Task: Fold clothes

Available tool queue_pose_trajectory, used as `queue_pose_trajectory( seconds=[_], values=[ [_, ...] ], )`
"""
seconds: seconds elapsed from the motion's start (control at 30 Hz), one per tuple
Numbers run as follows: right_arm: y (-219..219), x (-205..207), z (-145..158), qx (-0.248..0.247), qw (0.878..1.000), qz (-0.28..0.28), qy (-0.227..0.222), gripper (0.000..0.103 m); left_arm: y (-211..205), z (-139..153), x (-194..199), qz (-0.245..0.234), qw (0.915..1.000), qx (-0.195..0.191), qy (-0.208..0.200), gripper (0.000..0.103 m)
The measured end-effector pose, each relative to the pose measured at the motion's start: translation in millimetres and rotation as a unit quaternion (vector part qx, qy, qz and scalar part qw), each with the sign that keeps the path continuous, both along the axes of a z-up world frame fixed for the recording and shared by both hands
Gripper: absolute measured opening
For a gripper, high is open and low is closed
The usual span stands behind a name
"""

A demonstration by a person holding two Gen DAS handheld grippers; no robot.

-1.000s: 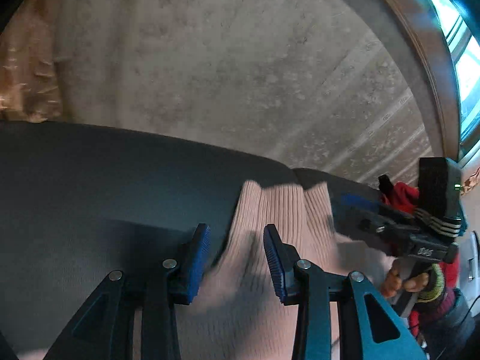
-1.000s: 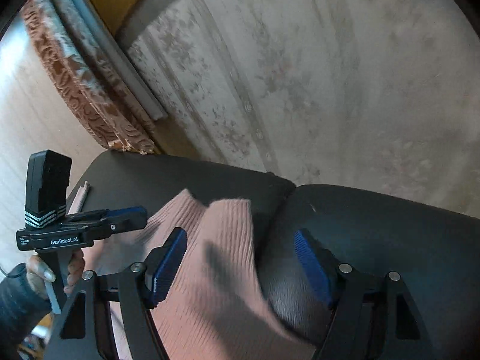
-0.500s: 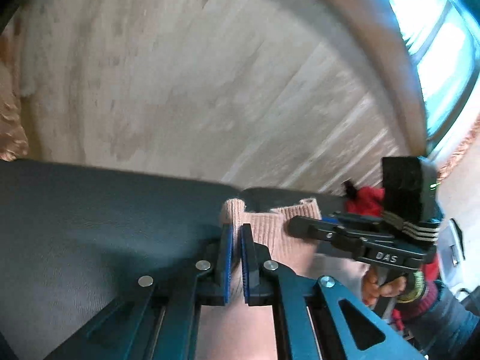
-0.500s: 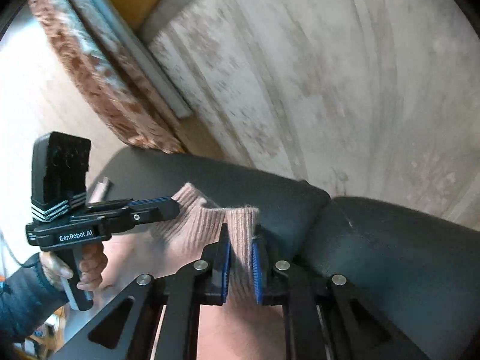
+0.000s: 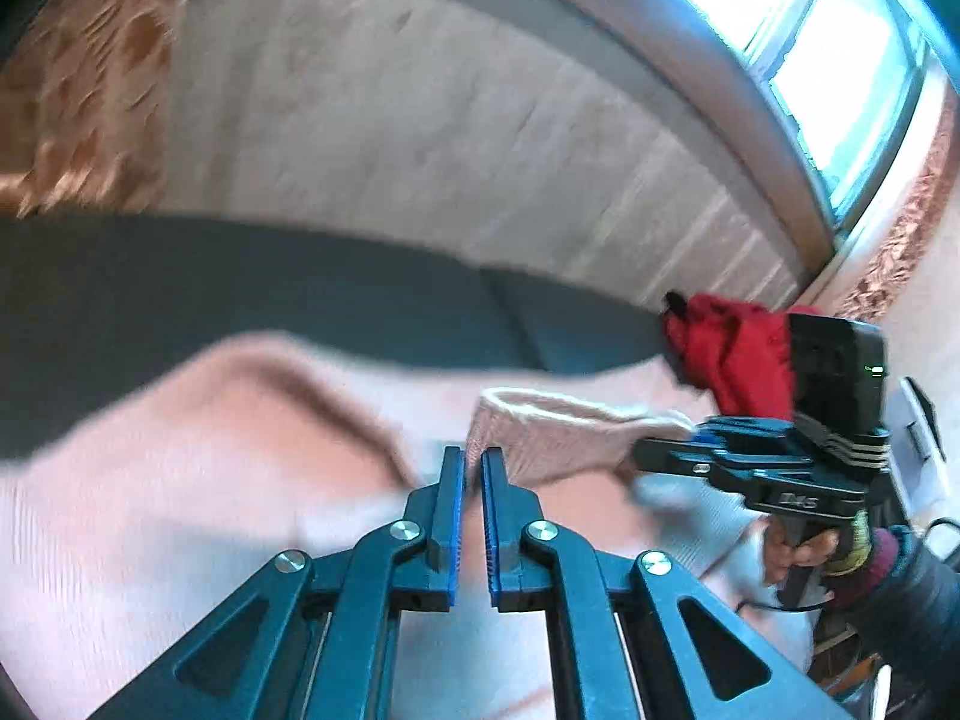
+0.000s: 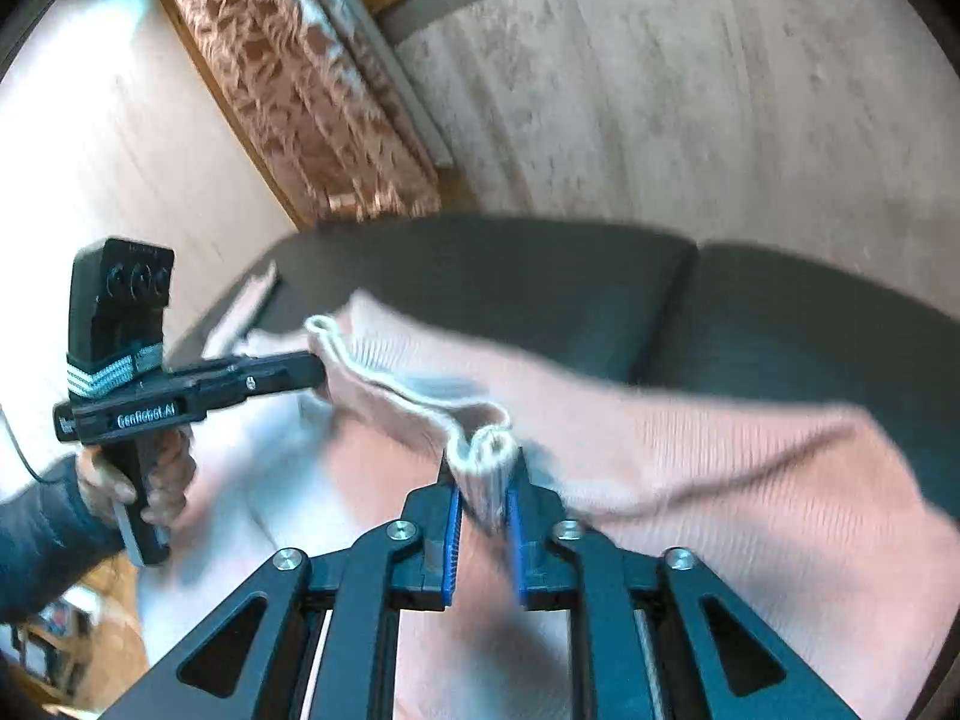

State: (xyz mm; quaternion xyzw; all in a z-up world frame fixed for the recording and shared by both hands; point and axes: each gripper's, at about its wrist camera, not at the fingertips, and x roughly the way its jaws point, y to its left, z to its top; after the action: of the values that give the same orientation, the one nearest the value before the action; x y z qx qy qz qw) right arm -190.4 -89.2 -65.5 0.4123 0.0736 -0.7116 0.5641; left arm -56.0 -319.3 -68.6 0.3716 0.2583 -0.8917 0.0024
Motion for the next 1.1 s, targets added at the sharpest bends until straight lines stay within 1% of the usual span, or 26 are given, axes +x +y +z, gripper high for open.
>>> queue_pose_trajectory(
  seconds=[0.07,0.1,0.13,0.2,0.23,0.3,0.37,0.4,0.43,0.5,0.57,0.63,0.67,0.77,0.8,0.87,0.9,0.97,1.0,1.03,1.07,1.1],
  values=[
    [10,7,-2,0.004,1.000,-0.005,-0.002,0.029,-4,-10,15,0.019,0.9996,0.011,-0.016,0.011],
    [15,11,-3,0.007,1.000,-0.007,-0.003,0.042,-7,-13,23,0.031,0.9991,0.018,-0.023,0.012],
    [20,15,-4,0.009,1.000,-0.010,-0.003,0.050,-11,-14,30,0.044,0.9984,0.027,-0.025,0.012],
    [30,22,-6,0.013,1.000,-0.014,-0.005,0.050,-20,-9,43,0.078,0.9959,0.044,-0.015,0.013],
    [34,25,-6,0.012,1.000,-0.017,-0.006,0.050,-22,-3,44,0.089,0.9949,0.048,-0.004,0.014],
    [35,22,9,-0.019,0.999,-0.030,-0.004,0.050,-22,12,41,0.105,0.9927,0.053,0.025,0.016],
    [30,20,21,-0.045,0.998,-0.036,-0.002,0.050,-16,22,25,0.106,0.9915,0.063,0.042,0.019],
    [23,20,22,-0.044,0.998,-0.038,0.000,0.050,-11,26,13,0.103,0.9913,0.067,0.047,0.019],
    [15,19,21,-0.043,0.998,-0.039,0.000,0.050,-4,25,1,0.098,0.9924,0.061,0.042,0.020],
    [1,19,9,-0.030,0.999,-0.034,-0.009,0.050,9,19,-22,0.087,0.9953,0.036,0.022,0.020],
    [-6,22,-11,0.004,1.000,-0.027,-0.010,0.050,18,1,-27,0.076,0.9970,-0.006,0.007,0.020],
    [0,28,-36,0.034,0.999,-0.021,-0.006,0.051,26,-20,-28,0.066,0.9965,-0.050,-0.006,0.021],
    [9,30,-38,0.010,1.000,-0.015,-0.001,0.050,29,-30,-29,0.060,0.9954,-0.073,-0.013,0.021],
    [31,19,-40,-0.043,0.997,-0.028,-0.052,0.049,24,-34,-30,0.079,0.9946,-0.064,-0.023,0.020],
    [31,17,-41,-0.048,0.997,-0.027,-0.061,0.049,25,-33,-31,0.083,0.9938,-0.068,-0.026,0.020],
    [32,13,-42,-0.055,0.995,-0.027,-0.073,0.050,32,-24,-28,0.104,0.9913,-0.077,-0.024,0.020],
    [35,12,-42,-0.061,0.995,-0.027,-0.078,0.050,35,-19,-27,0.111,0.9911,-0.072,-0.013,0.021],
    [40,10,-42,-0.075,0.992,-0.030,-0.096,0.054,43,-10,-24,0.112,0.9918,-0.059,0.016,0.026],
    [43,8,-41,-0.084,0.990,-0.035,-0.108,0.061,49,-7,-24,0.105,0.9924,-0.058,0.026,0.027],
    [47,6,-37,-0.094,0.987,-0.046,-0.118,0.072,54,-3,-24,0.098,0.9929,-0.057,0.035,0.029],
    [50,4,-34,-0.104,0.984,-0.057,-0.129,0.080,60,-4,-26,0.086,0.9937,-0.062,0.035,0.029],
    [55,1,-29,-0.116,0.981,-0.070,-0.138,0.103,64,-10,-29,0.076,0.9947,-0.065,0.026,0.029]
  ],
)
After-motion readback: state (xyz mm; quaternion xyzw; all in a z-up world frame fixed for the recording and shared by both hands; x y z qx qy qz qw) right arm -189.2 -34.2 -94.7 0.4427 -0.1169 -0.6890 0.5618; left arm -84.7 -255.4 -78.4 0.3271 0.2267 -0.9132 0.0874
